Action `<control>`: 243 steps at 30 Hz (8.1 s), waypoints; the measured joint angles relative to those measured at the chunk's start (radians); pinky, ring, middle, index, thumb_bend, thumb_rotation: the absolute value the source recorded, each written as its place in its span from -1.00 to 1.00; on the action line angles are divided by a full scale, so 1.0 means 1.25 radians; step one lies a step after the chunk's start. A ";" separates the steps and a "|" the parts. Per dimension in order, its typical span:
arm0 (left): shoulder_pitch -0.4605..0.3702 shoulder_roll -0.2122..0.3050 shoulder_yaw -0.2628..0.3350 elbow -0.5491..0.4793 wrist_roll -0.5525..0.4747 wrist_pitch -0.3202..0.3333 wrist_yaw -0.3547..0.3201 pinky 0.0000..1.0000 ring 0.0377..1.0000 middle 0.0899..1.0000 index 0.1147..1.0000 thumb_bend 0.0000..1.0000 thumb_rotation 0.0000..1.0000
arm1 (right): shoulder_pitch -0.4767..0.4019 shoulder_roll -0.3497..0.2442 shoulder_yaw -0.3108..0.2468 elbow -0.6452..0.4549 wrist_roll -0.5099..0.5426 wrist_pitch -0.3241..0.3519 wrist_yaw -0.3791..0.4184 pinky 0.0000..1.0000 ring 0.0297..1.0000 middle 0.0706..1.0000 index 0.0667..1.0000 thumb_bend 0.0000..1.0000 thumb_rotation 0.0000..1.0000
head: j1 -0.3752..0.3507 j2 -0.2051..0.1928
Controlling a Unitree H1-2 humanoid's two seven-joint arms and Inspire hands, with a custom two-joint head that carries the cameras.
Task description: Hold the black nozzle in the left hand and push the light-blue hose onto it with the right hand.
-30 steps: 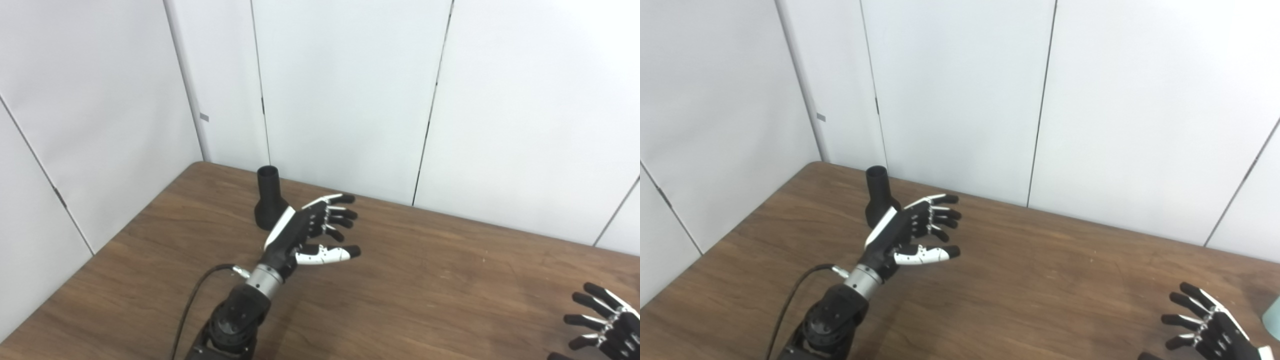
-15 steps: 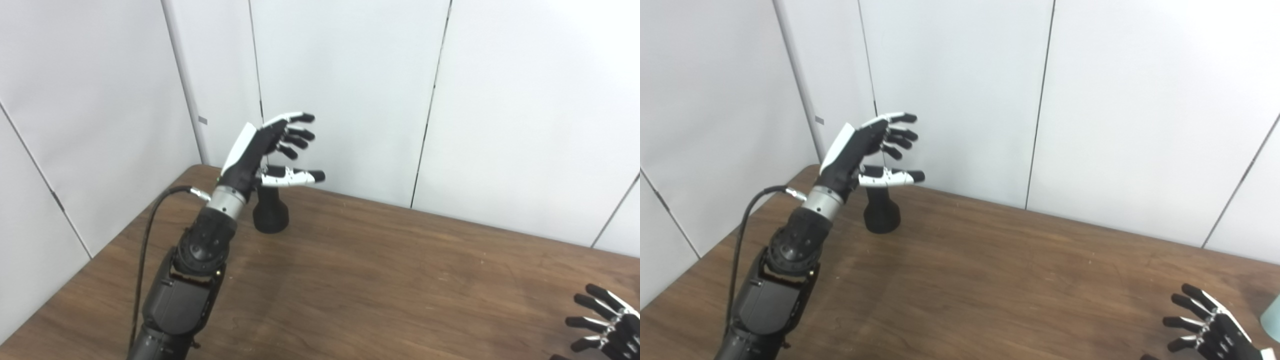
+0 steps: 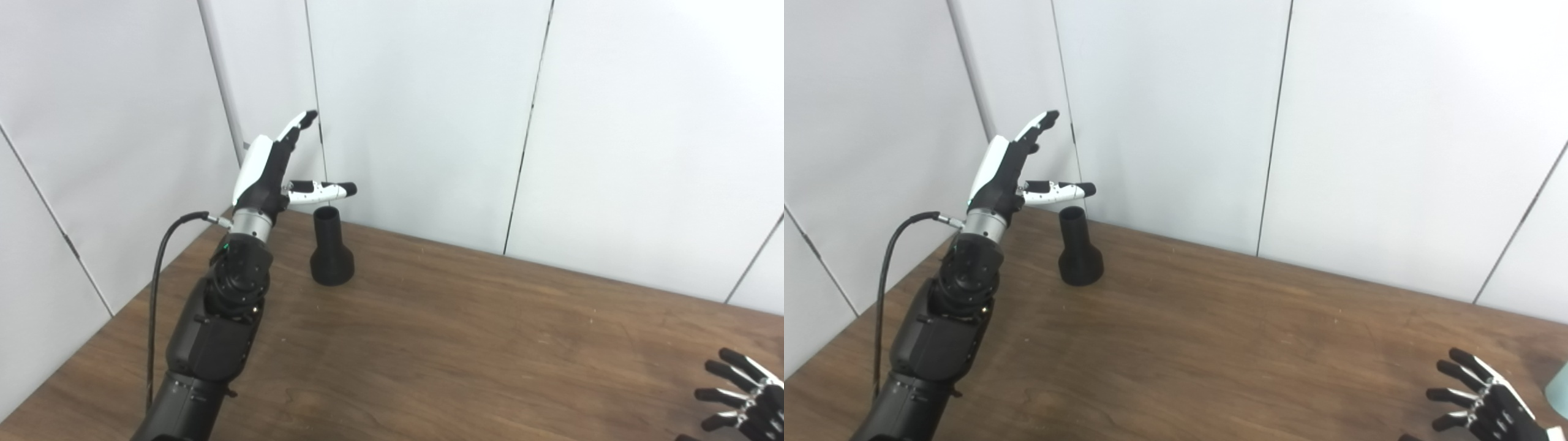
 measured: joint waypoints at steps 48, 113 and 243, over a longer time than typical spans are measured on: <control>0.027 -0.036 -0.045 0.202 0.116 0.122 -0.185 1.00 0.95 0.66 0.67 0.95 -0.57 | 0.009 -0.010 -0.003 -0.008 0.004 0.002 0.004 -0.18 0.19 0.48 0.55 0.41 -0.99 | 0.000 0.038; 0.023 -0.015 -0.130 0.296 0.047 0.019 0.038 1.00 0.11 -0.19 -0.13 0.05 -1.00 | 0.020 -0.009 -0.004 -0.065 0.010 0.050 0.004 -0.13 0.17 0.46 0.56 0.39 -0.83 | -0.012 0.090; 0.005 -0.153 -0.489 0.356 0.028 -0.570 -0.061 1.00 0.18 -0.15 -0.16 0.05 -1.00 | -0.442 -0.289 0.087 0.262 -0.799 0.399 0.342 0.28 0.66 0.75 0.60 0.86 -0.75 | -0.695 0.093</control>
